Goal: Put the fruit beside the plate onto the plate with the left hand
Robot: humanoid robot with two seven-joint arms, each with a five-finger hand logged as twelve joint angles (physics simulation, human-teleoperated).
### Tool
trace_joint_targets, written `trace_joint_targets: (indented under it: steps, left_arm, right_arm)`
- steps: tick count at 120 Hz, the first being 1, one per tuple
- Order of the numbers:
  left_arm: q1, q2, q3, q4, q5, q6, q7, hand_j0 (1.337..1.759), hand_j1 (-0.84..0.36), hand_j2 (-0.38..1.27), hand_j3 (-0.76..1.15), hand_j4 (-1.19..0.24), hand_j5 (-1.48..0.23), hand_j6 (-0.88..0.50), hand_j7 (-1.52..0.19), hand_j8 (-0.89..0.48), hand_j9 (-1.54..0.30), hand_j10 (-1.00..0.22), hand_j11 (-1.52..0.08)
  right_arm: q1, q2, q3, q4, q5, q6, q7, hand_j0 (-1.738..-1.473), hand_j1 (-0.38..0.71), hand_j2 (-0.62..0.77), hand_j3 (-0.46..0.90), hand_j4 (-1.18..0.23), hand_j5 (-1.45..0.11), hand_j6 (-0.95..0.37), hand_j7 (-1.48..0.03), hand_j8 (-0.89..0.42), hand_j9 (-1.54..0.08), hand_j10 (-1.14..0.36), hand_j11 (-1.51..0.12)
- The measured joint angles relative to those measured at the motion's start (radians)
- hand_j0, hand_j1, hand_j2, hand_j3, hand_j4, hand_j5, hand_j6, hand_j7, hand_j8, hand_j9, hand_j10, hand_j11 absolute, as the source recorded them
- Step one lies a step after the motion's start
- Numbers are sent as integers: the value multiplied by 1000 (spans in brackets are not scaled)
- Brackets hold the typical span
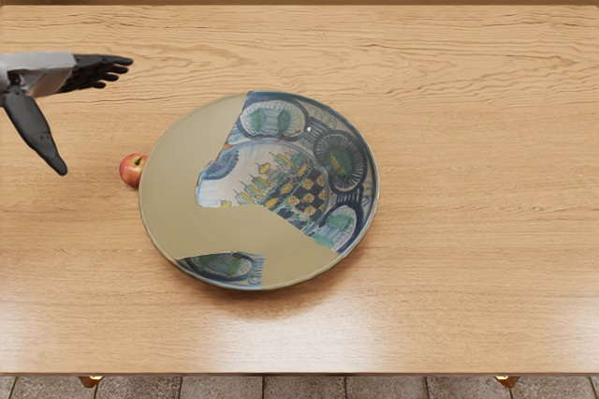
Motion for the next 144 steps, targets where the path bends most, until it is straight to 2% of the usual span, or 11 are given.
trace_joint_targets:
  steps: [12,21,35,44,48,54,62,77,103,112,144]
  left_arm:
    - [3,3,2,0,9,0,0,1658,349,2,0,-6,-1,-8,0,-7,0,-5,0]
    - [-12,-1,1,0,1,0,73,1658,349,2,0,-7,-1,-8,0,-8,0,-6,0]
    - [-106,-6,-3,-3,-6,0,288,1658,349,2,0,-7,-1,-8,-1,-7,0,-6,0]
    - [-122,-55,-7,-18,-11,0,517,1658,349,1,0,-6,-1,-7,0,-7,0,-5,0]
    - [-123,-53,-9,-42,-12,0,596,1658,349,1,0,-6,-1,-8,-1,-7,0,-5,0]
    - [-126,-54,-12,-83,-11,0,675,1658,349,1,0,-7,-1,-8,-1,-7,0,-5,0]
    - [-128,-55,-19,-133,-9,0,736,1658,349,1,0,-7,-1,-8,-1,-8,0,-6,0]
    - [-126,-58,-71,-198,30,0,784,1658,349,1,0,-7,-1,-8,-1,-8,0,-6,0]
    - [-107,-93,-58,-349,218,17,802,1658,349,1,0,-7,-1,-9,-1,-8,0,-6,0]
    - [-111,-156,-55,-363,235,28,803,1658,349,1,0,-6,-1,-8,-1,-7,0,-5,0]
    - [-46,-175,-39,-363,336,163,804,1658,349,1,0,-5,-1,-7,-1,-6,0,-5,0]
  right_arm:
    - [0,0,1,1,0,0,-1,-1658,-334,-3,0,-12,-16,-12,-16,-12,-16,-12,-16]
    - [2,0,1,1,0,0,-1,-1658,-334,-3,0,-12,-16,-12,-16,-12,-16,-12,-16]
    - [5,0,1,4,-1,0,-1,-1658,-334,-3,0,-12,-16,-12,-16,-12,-16,-12,-16]
    - [6,0,1,5,-1,0,-1,-1658,-334,-3,0,-13,-16,-13,-16,-13,-16,-13,-16]
    - [7,0,1,5,-1,0,-1,-1658,-334,-3,0,-13,-16,-12,-16,-13,-16,-13,-16]
    - [7,0,1,5,-1,0,-1,-1658,-334,-3,0,-13,-16,-13,-16,-13,-16,-13,-16]
    - [7,0,1,5,-1,0,-1,-1658,-334,-3,0,-13,-16,-13,-16,-13,-16,-13,-16]
    - [8,0,1,5,-1,0,-1,-1658,-334,-3,0,-13,-16,-13,-17,-13,-16,-13,-16]
    - [8,0,1,3,-1,0,-1,-1658,-334,-3,0,-12,-16,-12,-16,-12,-16,-12,-16]
    - [8,0,1,2,-1,0,-1,-1658,-334,-3,0,-13,-16,-12,-16,-13,-16,-13,-16]
    - [8,0,1,2,0,0,-1,-1658,-334,-3,0,-13,-17,-13,-17,-13,-17,-13,-17]
